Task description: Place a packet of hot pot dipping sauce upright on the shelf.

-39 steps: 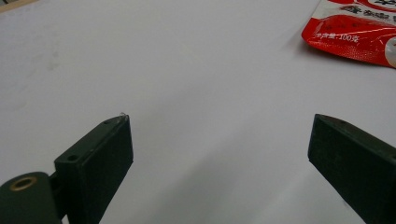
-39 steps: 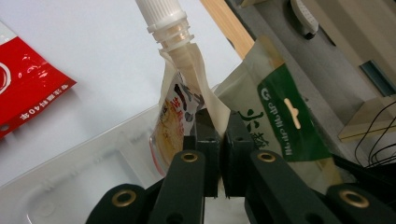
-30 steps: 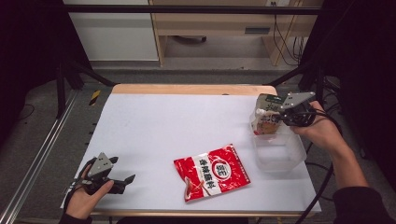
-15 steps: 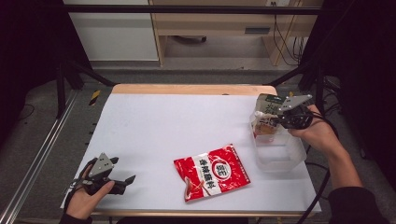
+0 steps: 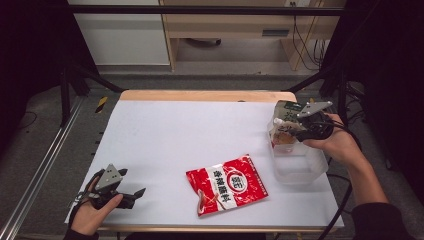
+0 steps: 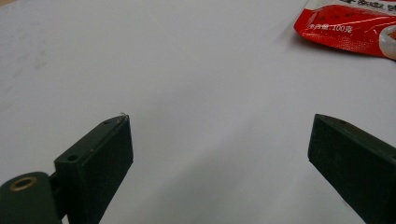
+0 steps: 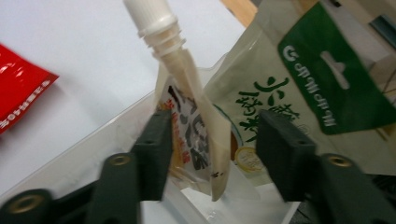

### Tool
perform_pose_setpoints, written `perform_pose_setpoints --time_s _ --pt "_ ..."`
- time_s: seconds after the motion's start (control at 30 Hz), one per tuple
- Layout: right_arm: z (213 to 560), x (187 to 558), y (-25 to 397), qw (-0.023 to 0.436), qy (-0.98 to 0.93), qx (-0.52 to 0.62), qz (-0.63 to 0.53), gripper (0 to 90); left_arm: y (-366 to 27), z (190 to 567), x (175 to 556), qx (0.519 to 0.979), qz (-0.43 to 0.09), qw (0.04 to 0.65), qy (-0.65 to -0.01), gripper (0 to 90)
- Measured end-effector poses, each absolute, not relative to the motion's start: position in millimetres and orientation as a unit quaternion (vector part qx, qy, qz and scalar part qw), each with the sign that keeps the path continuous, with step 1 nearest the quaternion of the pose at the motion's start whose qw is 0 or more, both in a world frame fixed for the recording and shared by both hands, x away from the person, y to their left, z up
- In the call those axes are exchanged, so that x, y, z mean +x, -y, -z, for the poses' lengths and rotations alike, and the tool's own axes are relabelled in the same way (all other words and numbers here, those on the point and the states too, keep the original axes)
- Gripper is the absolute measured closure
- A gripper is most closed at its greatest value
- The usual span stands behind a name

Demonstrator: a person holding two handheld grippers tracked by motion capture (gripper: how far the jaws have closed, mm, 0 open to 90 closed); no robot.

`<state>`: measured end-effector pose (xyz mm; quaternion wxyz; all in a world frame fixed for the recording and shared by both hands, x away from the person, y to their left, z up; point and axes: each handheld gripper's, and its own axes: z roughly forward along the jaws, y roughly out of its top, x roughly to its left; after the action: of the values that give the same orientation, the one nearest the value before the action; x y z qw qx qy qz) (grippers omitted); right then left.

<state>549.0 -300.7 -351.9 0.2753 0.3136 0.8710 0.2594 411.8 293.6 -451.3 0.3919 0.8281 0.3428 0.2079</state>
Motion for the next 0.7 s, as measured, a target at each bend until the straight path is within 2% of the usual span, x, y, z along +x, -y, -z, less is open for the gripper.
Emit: perform_pose_setpoints --time_s 0.17,0.2,0.5,0.7 --pt "341.0 546.6 299.1 0.298 -0.857 0.328 -0.262 18.8 -291.5 451.7 411.6 0.831 -0.207 0.389 -0.340 6.6" --pt "338.6 545.0 298.5 0.301 -0.855 0.332 -0.261 17.4 -291.5 451.5 411.6 0.830 -0.208 0.390 -0.341 6.6" --pt "313.2 512.4 285.9 0.317 -0.842 0.309 -0.308 11.1 -289.3 451.0 410.4 0.828 -0.206 0.395 -0.342 6.7" --pt "295.5 488.3 256.7 0.359 -0.833 0.278 -0.315 12.0 -289.0 452.9 411.4 0.829 -0.200 0.394 -0.342 6.6"
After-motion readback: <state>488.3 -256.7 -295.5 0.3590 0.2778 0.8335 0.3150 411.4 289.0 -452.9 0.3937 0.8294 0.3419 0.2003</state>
